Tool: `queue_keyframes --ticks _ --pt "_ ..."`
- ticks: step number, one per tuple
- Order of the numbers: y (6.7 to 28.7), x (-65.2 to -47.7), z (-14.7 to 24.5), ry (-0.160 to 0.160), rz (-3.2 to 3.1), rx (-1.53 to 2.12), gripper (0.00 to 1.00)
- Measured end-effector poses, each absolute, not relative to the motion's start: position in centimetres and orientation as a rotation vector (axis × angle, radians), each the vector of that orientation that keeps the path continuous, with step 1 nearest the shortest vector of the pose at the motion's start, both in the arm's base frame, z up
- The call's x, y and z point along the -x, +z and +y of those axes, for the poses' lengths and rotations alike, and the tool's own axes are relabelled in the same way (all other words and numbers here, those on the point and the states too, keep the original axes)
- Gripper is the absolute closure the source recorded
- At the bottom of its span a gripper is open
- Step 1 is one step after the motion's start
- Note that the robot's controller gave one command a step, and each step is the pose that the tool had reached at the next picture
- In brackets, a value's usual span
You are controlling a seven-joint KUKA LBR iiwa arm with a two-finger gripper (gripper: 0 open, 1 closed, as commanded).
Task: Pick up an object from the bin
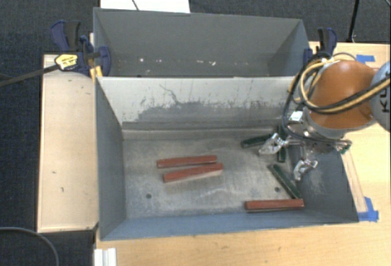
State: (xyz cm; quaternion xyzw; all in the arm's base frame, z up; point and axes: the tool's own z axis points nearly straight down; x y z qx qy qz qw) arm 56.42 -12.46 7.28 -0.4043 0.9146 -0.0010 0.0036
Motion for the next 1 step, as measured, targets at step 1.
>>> queue_keyframes --ticks 1 --pt "7.32 -58.28 -13.82 -0.004 2.584 1.771 1.0"
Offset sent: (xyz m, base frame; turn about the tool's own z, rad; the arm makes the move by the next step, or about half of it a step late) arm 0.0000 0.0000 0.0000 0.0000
